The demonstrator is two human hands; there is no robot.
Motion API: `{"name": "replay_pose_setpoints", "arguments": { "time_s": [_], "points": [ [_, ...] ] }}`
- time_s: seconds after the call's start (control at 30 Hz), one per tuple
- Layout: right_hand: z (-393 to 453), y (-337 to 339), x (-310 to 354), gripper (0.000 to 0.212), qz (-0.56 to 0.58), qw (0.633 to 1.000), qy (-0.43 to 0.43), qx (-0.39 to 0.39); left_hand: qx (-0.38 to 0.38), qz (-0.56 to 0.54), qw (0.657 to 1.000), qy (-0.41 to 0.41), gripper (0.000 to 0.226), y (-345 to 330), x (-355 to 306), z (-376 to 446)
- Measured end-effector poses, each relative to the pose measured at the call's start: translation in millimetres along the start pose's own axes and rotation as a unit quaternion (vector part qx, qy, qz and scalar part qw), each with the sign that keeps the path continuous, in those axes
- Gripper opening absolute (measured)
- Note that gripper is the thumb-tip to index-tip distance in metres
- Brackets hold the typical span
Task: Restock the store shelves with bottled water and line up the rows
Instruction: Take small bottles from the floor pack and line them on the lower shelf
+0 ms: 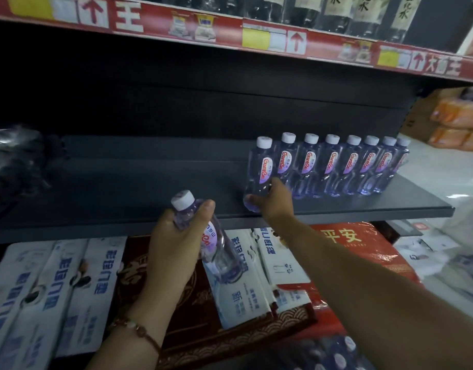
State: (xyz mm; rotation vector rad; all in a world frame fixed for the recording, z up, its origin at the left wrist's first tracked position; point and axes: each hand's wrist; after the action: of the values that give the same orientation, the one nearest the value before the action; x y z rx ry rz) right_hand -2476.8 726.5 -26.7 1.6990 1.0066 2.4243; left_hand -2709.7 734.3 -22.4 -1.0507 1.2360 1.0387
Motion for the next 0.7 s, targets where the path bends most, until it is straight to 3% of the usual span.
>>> {"name": "replay_pose_setpoints", "arguments": {
  "time_s": [0.13,0.33,0.57,0.7],
  "points": [
    [8.5,-19.2,-1.2,0.058,-0.037,0.998,0.000,-0.043,0.005,-0.002,1.000,-0.010,0.066,-1.1,-0.1,1.8],
    [10.6,-32.7,0.6,0.058,-0.056,0.993,0.013,-0.106,0.022,-0.009,1.000,-0.015,0.061,-8.7,-0.7,0.5],
    [20.0,-35.9,-6.0,0.057,-0.107,0.988,0.027,-0.105,0.024,0.004,1.000,-0.013,0.058,-10.4,4.3,3.9],
    [5.8,-24.9,-7.0,0.064,-0.050,0.996,0.018,-0.068,0.026,-0.004,1.000,0.000,0.059,-11.7,4.8,4.7]
  ]
}}
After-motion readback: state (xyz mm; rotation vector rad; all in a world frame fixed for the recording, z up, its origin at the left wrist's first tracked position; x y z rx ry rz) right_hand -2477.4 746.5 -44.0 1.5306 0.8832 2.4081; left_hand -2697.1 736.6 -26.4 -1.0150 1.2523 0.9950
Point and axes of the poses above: each hand's wrist, its own z-axis towards the middle knuckle, its own y-axis out of the back of the hand, x = y × z, and after that the axes turned 7 degrees about -x, right-handed
